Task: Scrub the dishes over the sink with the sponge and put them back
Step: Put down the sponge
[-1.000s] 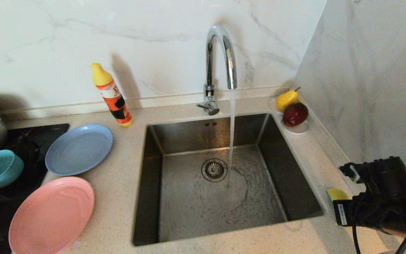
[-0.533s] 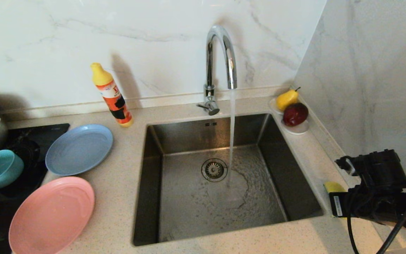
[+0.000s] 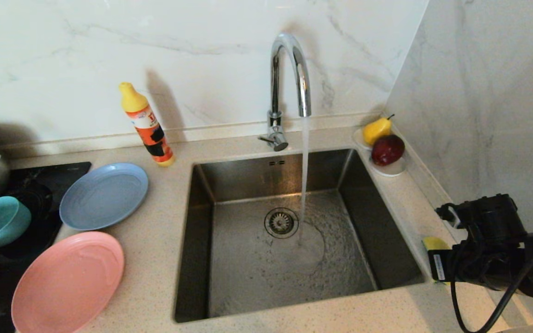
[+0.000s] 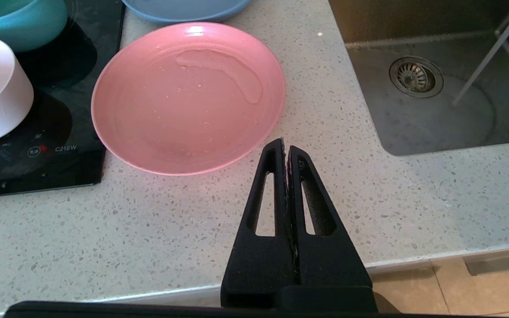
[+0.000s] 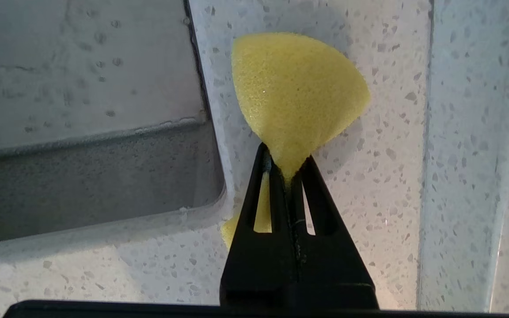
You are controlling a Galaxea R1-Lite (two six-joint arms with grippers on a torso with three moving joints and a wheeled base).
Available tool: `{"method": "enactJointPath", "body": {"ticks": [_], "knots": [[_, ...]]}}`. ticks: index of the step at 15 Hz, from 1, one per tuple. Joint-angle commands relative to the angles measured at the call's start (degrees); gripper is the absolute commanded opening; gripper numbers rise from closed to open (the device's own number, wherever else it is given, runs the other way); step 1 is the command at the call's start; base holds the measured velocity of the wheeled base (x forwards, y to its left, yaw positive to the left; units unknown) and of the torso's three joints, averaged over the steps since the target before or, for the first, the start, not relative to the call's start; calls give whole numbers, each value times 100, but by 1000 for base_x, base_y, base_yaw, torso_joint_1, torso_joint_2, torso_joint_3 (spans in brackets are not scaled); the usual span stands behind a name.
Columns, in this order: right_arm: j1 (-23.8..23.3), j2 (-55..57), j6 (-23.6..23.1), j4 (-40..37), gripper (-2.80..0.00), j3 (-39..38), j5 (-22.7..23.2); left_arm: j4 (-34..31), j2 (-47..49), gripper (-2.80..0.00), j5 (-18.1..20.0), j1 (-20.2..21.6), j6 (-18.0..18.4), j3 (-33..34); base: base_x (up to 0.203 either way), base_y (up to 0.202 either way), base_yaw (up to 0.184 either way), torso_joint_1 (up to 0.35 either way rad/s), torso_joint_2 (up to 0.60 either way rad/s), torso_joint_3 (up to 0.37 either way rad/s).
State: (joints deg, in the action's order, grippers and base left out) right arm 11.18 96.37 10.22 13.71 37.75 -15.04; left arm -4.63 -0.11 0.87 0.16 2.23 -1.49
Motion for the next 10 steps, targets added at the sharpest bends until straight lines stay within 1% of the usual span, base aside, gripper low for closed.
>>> {"method": "enactJointPath", "body": {"ticks": [1,2,3,10], "knots": [[-2,36,-42,8,-280,31,-7,-3,2,-280,1,2,0,-1,0,0,0,0,0,0],[-10,39,-46,0,-280,40,-7,-3,3,-280,1,2,5,-1,0,0,0,0,0,0],[-2,40,-38,8,0,42,-7,-3,2,-280,1,2,-3,-1,0,0,0,0,0,0],[-2,-21,-38,-9,0,75,-16,-3,2,-280,1,2,5,-1,0,0,0,0,0,0]]}}
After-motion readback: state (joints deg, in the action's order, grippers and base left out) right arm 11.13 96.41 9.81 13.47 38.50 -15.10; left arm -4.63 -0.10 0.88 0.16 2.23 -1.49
